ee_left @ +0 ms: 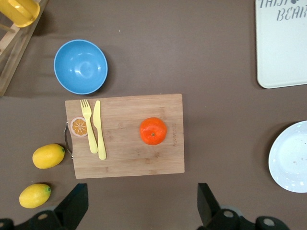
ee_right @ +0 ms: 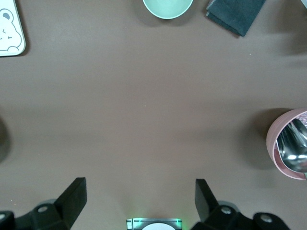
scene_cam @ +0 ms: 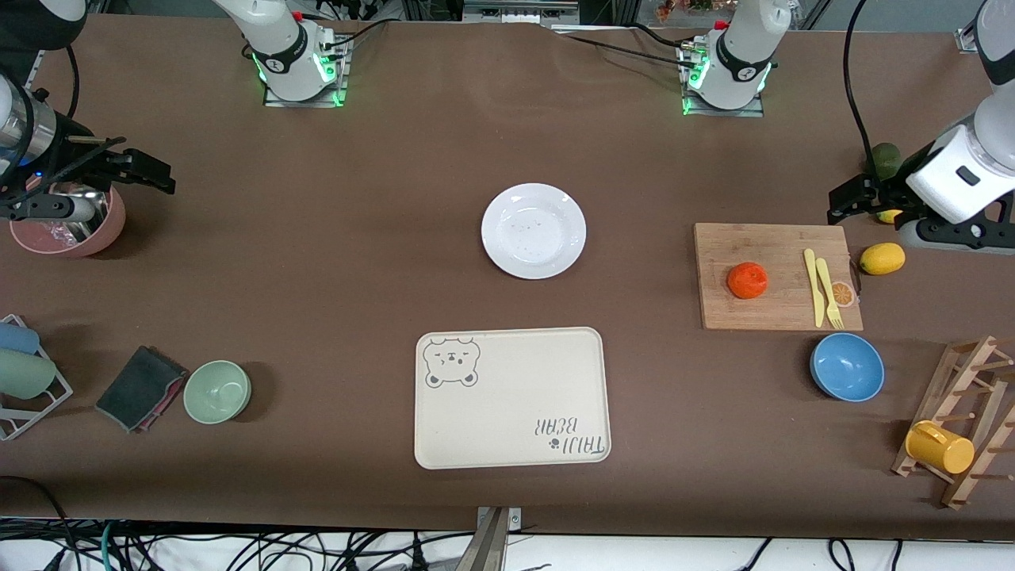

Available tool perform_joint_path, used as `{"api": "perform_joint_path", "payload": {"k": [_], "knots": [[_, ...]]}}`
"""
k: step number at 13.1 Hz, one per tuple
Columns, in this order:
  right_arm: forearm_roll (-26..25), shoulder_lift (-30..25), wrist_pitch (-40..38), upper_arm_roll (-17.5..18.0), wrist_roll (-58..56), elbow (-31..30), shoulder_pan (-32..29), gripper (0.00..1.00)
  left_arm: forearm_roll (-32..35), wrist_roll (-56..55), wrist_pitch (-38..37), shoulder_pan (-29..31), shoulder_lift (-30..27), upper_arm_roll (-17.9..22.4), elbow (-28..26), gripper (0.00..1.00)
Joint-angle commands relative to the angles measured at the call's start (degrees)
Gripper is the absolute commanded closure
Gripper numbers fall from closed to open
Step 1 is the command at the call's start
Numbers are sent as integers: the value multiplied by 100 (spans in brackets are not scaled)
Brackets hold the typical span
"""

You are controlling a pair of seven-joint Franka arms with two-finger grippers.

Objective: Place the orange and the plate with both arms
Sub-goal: 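Move the left gripper over the orange on the cutting board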

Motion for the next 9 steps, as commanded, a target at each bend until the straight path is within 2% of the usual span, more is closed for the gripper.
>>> {"api": "perform_joint_path", "payload": {"k": [1,6,9], "knots": [[93,21,-26,18,48,71,-32,0,152,-1,423,39,186,-37,-80,0],[93,21,-26,18,48,71,-32,0,153,61,451,39,309,-37,-169,0],[93,21,-26,18,48,71,-32,0,153,70,468,83,336,-37,-511,0]]}}
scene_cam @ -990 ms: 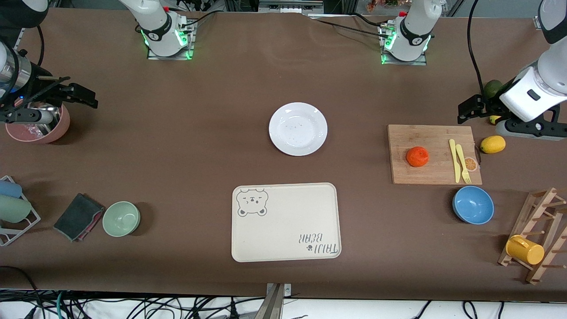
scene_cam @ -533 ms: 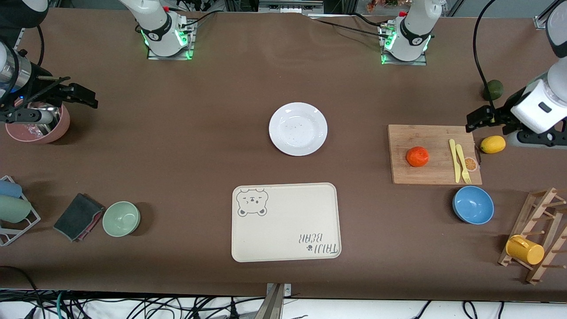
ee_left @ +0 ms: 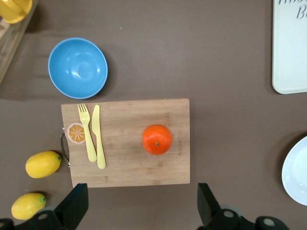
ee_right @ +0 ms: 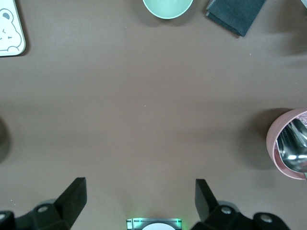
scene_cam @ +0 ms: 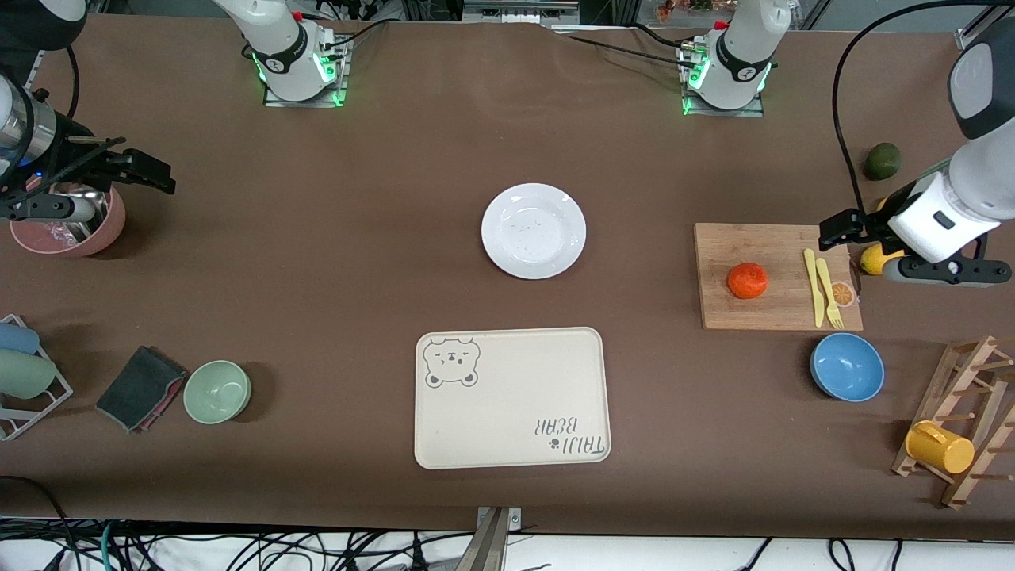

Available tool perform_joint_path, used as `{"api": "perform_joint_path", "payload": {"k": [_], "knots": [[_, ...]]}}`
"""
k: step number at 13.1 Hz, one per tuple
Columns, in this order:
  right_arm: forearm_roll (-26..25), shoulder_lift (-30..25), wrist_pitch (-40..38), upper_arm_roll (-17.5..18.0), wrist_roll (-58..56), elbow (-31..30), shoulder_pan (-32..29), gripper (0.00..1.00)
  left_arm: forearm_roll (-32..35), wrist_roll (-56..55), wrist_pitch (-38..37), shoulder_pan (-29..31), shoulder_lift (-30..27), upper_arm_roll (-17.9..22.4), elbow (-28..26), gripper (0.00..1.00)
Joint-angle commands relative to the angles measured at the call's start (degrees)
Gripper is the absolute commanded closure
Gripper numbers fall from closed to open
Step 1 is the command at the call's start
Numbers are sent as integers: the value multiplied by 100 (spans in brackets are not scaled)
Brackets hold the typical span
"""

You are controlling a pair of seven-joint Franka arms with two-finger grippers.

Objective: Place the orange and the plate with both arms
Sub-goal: 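Move the left gripper over the orange on the cutting board, then lower the left gripper and grasp the orange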

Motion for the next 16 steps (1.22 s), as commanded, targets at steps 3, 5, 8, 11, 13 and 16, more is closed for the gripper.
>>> {"api": "perform_joint_path", "payload": {"k": [3,5,8,11,13,16], "knots": [[93,19,-26,18,48,71,-32,0,135,-59,866,40,18,-43,-968,0],[93,19,-26,18,48,71,-32,0,135,-77,1457,40,44,-43,-1487,0],[93,19,-26,18,48,71,-32,0,135,-77,2222,49,237,-34,-2033,0],[93,19,-26,18,48,71,-32,0,135,-68,2873,58,527,-34,-2456,0],[93,19,-26,18,48,71,-32,0,135,-68,3233,58,817,-43,-2526,0],[93,19,-26,18,48,71,-32,0,65,-77,3322,5,1090,-43,-2544,0]]}}
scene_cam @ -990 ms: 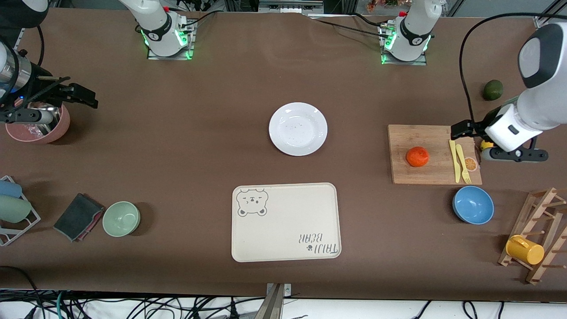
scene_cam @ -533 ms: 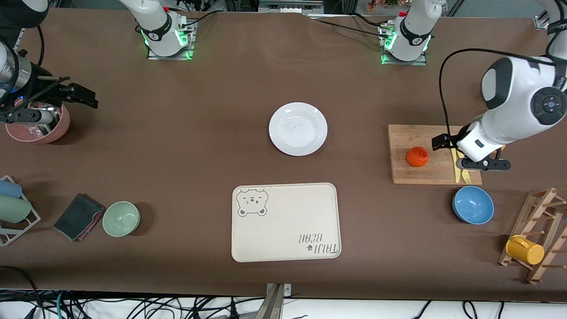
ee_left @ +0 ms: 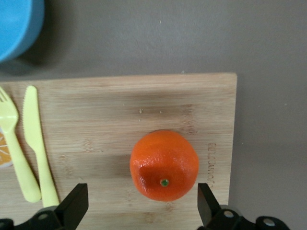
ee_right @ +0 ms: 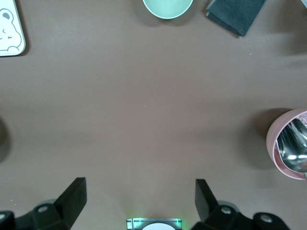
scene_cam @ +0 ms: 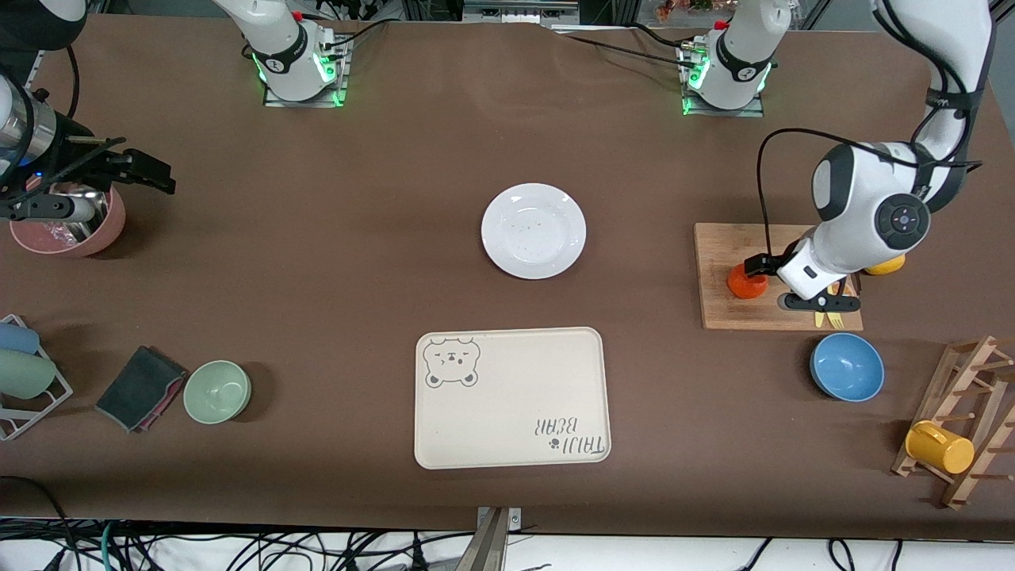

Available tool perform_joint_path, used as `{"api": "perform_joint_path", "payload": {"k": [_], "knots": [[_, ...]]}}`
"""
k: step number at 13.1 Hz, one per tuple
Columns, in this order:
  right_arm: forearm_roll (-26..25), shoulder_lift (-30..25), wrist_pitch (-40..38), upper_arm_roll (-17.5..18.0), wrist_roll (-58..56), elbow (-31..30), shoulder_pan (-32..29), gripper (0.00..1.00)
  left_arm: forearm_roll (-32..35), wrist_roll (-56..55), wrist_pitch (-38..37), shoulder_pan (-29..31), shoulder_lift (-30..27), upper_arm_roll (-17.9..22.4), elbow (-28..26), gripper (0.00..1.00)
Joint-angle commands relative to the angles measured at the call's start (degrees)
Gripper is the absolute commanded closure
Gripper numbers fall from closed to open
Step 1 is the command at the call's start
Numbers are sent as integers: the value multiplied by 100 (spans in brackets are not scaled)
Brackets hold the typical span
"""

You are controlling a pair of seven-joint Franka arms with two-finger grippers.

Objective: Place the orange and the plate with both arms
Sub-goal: 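Lower the left gripper and grasp the orange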

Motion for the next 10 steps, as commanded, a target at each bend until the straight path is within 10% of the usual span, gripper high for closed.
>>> {"api": "perform_joint_path", "payload": {"k": [1,10], "knots": [[93,19,-27,18,47,71,-32,0,62,-66,192,-10,159,-38,3,0],[93,19,-27,18,47,71,-32,0,35,-75,439,-80,440,-46,-15,0]]}}
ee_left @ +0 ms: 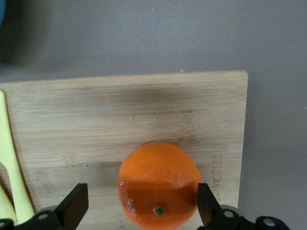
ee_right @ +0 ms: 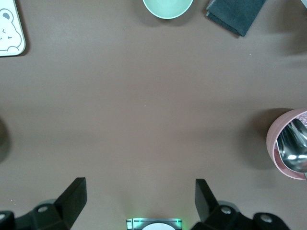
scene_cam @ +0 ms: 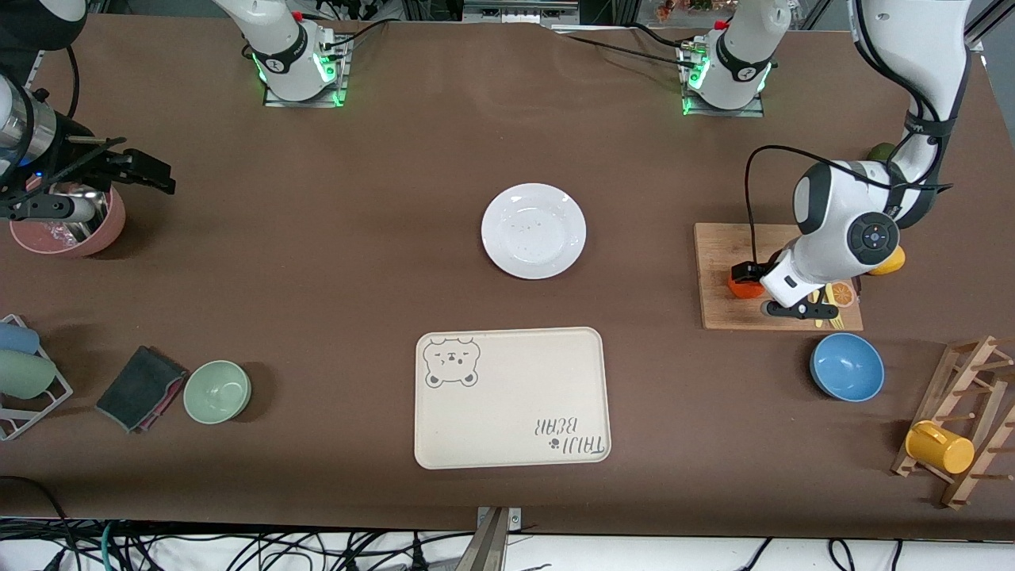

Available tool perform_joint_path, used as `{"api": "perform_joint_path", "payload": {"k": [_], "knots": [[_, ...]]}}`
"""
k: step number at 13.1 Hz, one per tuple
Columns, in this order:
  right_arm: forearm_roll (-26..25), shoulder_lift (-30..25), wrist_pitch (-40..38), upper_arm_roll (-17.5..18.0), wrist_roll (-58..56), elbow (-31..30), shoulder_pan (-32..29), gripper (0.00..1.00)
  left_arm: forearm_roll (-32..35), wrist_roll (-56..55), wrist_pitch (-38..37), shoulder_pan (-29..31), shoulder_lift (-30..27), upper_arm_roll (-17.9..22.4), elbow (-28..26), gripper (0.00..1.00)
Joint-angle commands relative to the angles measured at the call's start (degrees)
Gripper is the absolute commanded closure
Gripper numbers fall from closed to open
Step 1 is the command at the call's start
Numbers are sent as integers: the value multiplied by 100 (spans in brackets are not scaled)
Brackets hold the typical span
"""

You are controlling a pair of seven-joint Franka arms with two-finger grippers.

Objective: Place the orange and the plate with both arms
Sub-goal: 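Lower the left gripper and grasp the orange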

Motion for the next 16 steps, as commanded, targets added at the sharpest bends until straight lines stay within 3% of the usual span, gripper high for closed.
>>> {"api": "perform_joint_path", "payload": {"k": [1,10,14,15,16], "knots": [[93,19,-26,18,47,71,-41,0,18,-62,114,-68,72,3,-6,0],[93,19,-44,18,47,71,-32,0,-123,-10,159,-59,142,3,-6,0],[93,19,-44,18,47,71,-32,0,-123,34,150,-59,151,3,-14,82],[93,19,-44,18,47,71,-32,0,-114,43,132,-59,133,3,-14,95],[93,19,-53,18,47,71,-32,0,-96,87,89,-59,55,3,-6,100]]}}
